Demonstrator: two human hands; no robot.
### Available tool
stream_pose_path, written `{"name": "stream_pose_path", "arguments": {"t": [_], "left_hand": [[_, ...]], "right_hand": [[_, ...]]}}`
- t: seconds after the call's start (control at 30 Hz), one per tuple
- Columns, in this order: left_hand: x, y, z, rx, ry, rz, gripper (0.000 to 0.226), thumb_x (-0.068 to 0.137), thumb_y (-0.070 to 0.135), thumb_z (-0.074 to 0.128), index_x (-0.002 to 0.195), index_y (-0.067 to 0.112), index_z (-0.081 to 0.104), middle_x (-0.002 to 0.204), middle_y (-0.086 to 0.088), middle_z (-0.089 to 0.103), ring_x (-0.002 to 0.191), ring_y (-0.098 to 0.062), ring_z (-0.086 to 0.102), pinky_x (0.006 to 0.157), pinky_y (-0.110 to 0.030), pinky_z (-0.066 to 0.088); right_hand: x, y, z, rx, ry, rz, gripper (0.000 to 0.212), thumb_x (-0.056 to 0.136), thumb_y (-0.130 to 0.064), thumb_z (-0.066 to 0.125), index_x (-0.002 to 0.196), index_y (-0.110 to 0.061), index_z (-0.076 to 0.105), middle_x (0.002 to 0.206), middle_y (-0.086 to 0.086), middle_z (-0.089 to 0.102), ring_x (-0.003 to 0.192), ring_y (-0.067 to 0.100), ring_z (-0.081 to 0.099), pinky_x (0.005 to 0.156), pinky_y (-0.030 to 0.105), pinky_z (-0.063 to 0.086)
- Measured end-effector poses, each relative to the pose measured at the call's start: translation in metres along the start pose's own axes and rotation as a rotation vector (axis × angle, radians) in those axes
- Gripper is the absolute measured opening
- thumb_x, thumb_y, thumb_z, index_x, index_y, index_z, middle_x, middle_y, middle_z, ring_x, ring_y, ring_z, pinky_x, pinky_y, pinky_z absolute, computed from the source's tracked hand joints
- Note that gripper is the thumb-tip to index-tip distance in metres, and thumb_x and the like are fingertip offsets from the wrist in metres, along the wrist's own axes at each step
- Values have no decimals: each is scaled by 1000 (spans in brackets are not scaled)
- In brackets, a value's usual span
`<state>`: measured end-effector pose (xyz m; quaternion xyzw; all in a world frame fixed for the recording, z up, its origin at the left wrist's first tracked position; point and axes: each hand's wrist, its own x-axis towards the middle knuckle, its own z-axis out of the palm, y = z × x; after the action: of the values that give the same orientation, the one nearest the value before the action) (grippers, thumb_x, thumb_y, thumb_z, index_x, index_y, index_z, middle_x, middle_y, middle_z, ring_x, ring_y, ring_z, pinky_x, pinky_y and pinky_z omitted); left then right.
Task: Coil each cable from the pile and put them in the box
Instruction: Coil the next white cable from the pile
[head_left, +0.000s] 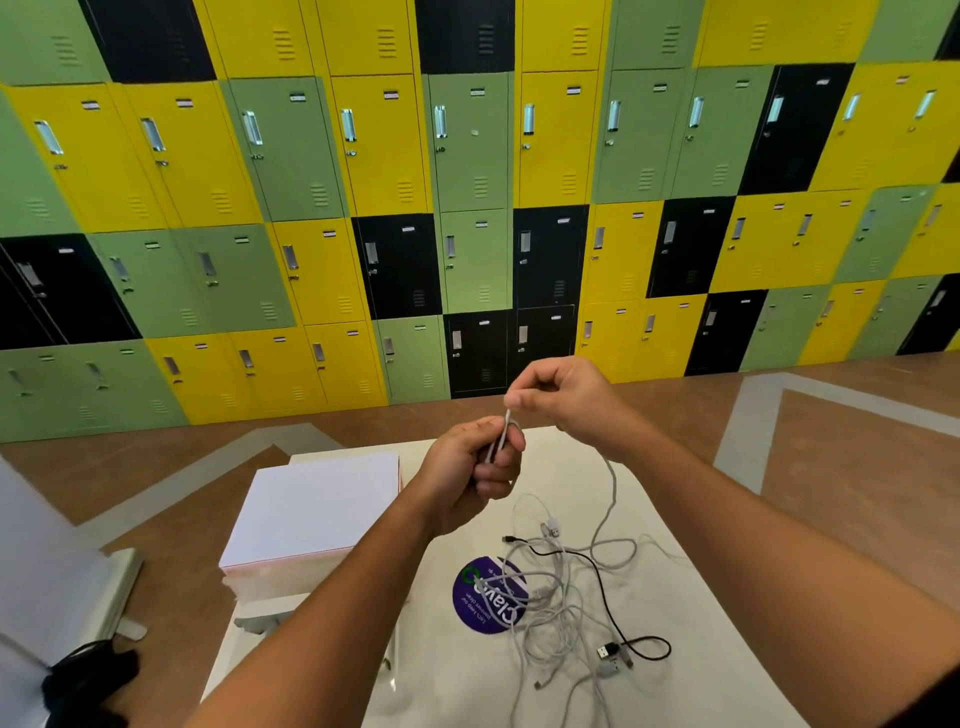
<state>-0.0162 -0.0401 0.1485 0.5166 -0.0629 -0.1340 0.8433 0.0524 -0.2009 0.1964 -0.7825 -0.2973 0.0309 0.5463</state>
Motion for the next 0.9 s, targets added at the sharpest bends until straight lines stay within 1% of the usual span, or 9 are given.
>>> {"name": "stream_pose_path", "arguments": {"t": [0.07, 0.17, 0.27, 0.37, 0.5, 0.63, 0.7, 0.8, 0.9], "left_hand": [[1, 2, 3, 52, 17, 30, 38, 108, 20, 33, 82, 8, 59, 61, 1, 37, 46, -5, 26, 40, -16, 24], [2, 5, 6, 81, 45, 98, 38, 108, 22, 37, 77, 12, 57, 56, 5, 31, 45, -4, 24, 39, -15, 24], [3, 9, 6, -43, 61, 152, 37, 107, 23, 37, 76, 12, 54, 55, 5, 29, 44, -4, 22, 38, -15, 21], [8, 17, 7, -196, 107, 218, 37, 108, 24, 35, 77, 12, 51, 55, 5, 30, 43, -3, 24, 38, -16, 22], [19, 24, 11, -291, 341, 332, 35, 109, 24, 36, 82, 10, 53, 56, 4, 34, 45, -6, 28, 40, -18, 27], [28, 12, 3, 61, 691, 489, 34, 108, 24, 40, 88, 9, 63, 58, 5, 46, 51, -8, 41, 50, -24, 40], [27, 2, -5, 327, 754, 558, 33, 108, 24, 43, 89, 12, 67, 58, 5, 48, 53, -9, 45, 52, -26, 44], [22, -13, -16, 663, 656, 579, 32, 107, 24, 44, 88, 14, 67, 60, 5, 51, 57, -8, 49, 54, -23, 43], [18, -23, -19, 937, 510, 502, 31, 107, 19, 45, 82, 15, 62, 67, 7, 55, 62, -3, 49, 57, -17, 38]], "right_hand": [[-2, 1, -1, 51, 18, 36, 8, 90, -15, 73, 81, -16, 72, 60, -11, 62, 57, -1, 54, 53, 15, 42], [-7, 11, 3, 169, 24, 120, 11, 93, -21, 69, 84, -18, 72, 55, -5, 49, 50, 9, 38, 43, 22, 30], [-13, 22, 10, 182, 16, 157, 18, 101, -24, 59, 93, -19, 74, 60, 4, 52, 51, 14, 41, 44, 25, 35], [-23, 31, 21, 143, -37, 213, 25, 104, -22, 53, 91, -16, 73, 63, 8, 59, 52, 17, 51, 50, 28, 45], [-32, 37, 39, 35, -174, 287, 29, 105, -22, 48, 101, -8, 73, 64, 5, 61, 56, 16, 54, 57, 27, 47], [-35, 25, 51, -170, -342, 279, 24, 105, -21, 47, 114, -14, 68, 69, 1, 65, 60, 13, 57, 62, 29, 48], [-33, 17, 49, -276, -396, 258, 23, 103, -22, 50, 113, -12, 69, 70, 1, 69, 61, 12, 58, 65, 31, 49], [-27, 3, 40, -428, -396, 220, 21, 100, -26, 56, 102, -12, 72, 68, 0, 70, 57, 8, 58, 61, 26, 47], [-20, -8, 33, -647, -366, 134, 17, 98, -27, 59, 90, -18, 71, 75, -1, 70, 67, 10, 61, 60, 26, 43]]}}
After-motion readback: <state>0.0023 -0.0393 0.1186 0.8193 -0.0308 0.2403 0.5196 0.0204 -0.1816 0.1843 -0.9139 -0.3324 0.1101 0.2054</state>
